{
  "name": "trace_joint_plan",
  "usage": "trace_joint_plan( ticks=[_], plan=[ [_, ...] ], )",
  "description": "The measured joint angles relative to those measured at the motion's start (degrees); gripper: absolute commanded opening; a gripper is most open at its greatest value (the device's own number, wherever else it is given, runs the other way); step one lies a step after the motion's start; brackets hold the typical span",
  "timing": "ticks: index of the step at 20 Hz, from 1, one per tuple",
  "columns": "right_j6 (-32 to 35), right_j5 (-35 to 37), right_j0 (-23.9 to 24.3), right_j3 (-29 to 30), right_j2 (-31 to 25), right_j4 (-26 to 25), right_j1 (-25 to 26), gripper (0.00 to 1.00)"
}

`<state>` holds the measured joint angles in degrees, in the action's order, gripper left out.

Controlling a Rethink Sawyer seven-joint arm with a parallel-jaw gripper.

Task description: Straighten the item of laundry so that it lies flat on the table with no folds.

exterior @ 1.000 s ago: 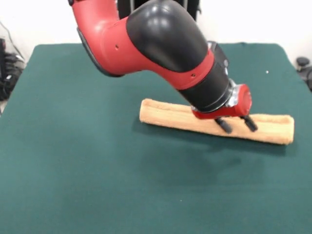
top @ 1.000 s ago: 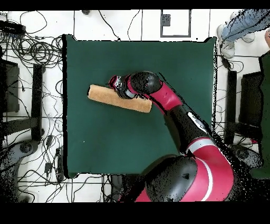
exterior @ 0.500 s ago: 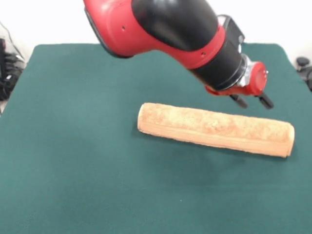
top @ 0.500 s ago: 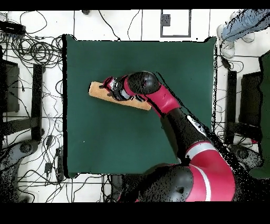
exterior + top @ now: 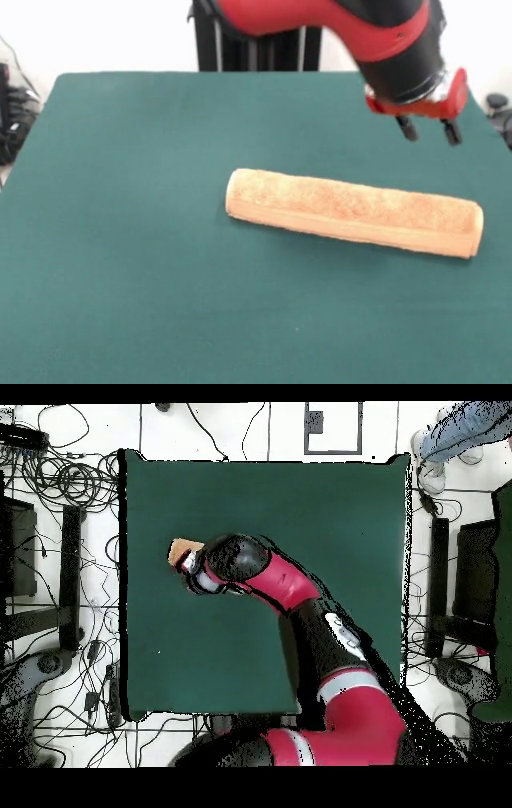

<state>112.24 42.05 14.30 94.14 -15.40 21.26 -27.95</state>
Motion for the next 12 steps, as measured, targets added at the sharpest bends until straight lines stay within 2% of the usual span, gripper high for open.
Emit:
trace_joint_plan(
  ticks=[6,12],
  plan=[
    [0.4,-2.8,-1.4,3.7,0.4,0.0,-2.9,1.00],
    [0.4,-10.8,2.5,10.0,-1.8,0.1,-3.2,1.00]
  ],
)
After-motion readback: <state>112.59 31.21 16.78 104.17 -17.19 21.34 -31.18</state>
